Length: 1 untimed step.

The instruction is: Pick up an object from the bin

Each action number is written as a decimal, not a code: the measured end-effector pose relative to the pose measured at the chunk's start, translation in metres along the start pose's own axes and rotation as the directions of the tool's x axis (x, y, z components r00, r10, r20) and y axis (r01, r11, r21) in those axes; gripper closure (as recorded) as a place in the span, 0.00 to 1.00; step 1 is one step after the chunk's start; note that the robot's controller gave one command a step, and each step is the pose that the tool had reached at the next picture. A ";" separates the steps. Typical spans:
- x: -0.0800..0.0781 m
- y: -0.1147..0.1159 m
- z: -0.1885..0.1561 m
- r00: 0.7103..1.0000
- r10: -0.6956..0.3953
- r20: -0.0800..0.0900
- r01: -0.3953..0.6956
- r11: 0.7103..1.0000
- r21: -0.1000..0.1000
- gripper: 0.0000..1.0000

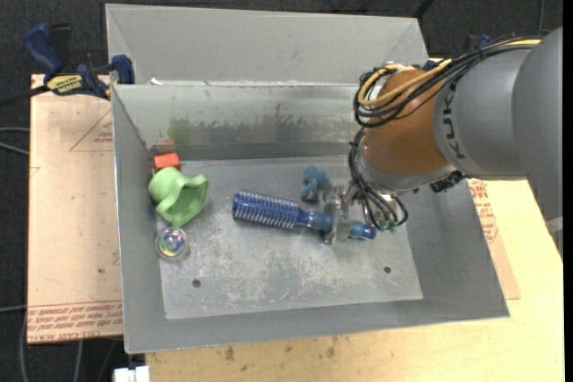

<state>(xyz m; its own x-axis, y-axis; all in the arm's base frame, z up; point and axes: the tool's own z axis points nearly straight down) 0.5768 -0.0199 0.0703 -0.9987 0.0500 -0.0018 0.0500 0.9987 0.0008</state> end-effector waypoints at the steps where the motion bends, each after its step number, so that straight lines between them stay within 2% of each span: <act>1: 0.046 0.030 -0.136 0.999 -0.050 0.005 0.050 0.999 0.000 1.00</act>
Offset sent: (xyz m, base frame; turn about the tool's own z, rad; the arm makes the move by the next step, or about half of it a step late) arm -0.0451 0.0311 0.1324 -0.0466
